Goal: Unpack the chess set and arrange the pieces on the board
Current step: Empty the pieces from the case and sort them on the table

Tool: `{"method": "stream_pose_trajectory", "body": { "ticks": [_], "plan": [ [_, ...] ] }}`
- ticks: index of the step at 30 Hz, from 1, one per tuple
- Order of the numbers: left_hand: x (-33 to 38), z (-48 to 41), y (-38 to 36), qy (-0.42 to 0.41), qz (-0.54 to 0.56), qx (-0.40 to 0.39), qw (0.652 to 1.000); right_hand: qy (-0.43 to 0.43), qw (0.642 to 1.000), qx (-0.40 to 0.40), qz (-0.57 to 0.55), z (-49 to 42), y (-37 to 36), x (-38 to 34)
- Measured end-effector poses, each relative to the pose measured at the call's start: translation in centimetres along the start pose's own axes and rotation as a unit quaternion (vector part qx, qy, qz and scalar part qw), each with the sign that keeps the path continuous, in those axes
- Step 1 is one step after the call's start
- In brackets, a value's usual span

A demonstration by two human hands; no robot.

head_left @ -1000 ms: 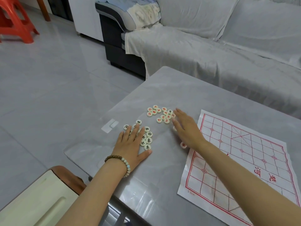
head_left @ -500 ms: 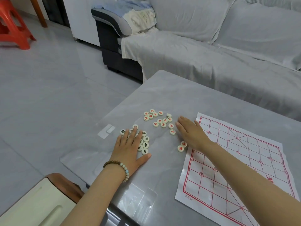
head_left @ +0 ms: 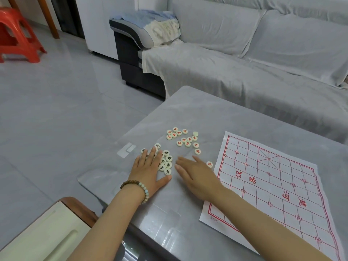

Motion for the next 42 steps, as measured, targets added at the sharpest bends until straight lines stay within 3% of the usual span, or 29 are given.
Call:
{"method": "stream_pose_trajectory", "body": {
  "ticks": [4, 6, 9, 12, 18, 24, 33, 39, 42],
  "plan": [
    [0.0, -0.2, 0.2, 0.000, 0.016, 0.002, 1.000, -0.005, 0.997, -0.015, -0.077, -1.3, 0.1, -0.5],
    [0.2, -0.2, 0.4, -0.002, 0.012, 0.000, 1.000, -0.046, 0.990, 0.034, -0.127, -1.6, 1.3, 1.1],
    [0.8, -0.4, 0.5, -0.013, 0.008, 0.017, 1.000, -0.130, 0.948, 0.152, -0.248, -1.9, 3.2, 4.6],
    [1.6, -1.0, 0.2, -0.020, 0.004, 0.007, 1.000, -0.181, 0.935, 0.205, -0.227, -3.5, 4.2, 7.7],
    [1.7, -2.2, -0.1, -0.012, 0.003, 0.010, 1.000, -0.273, 0.926, 0.165, -0.203, -7.9, 4.7, 10.8],
    [1.9, -2.6, 0.7, -0.010, 0.014, 0.021, 1.000, -0.315, 0.914, 0.177, -0.184, -9.8, 4.6, 11.8],
    [2.4, -2.8, 1.3, -0.024, 0.007, 0.047, 0.999, -0.249, 0.912, 0.235, -0.224, -10.2, 4.6, 11.6],
    [1.8, -3.0, 1.5, -0.007, 0.009, 0.056, 0.998, -0.167, 0.964, 0.105, -0.177, -7.3, 3.1, 9.6],
    [1.4, -3.0, 1.5, -0.002, 0.010, 0.046, 0.999, -0.134, 0.967, 0.059, -0.210, -5.7, 3.2, 9.3]
  ]
}}
Point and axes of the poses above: each hand's wrist, its own z-axis away from the middle knuckle, its own y-axis out of the back of the hand, x = y × z, the point moved 5 cm from there along -z, towards the middle knuckle, and after that the axes turned 3 degrees about -x, right-handed, at the moved point
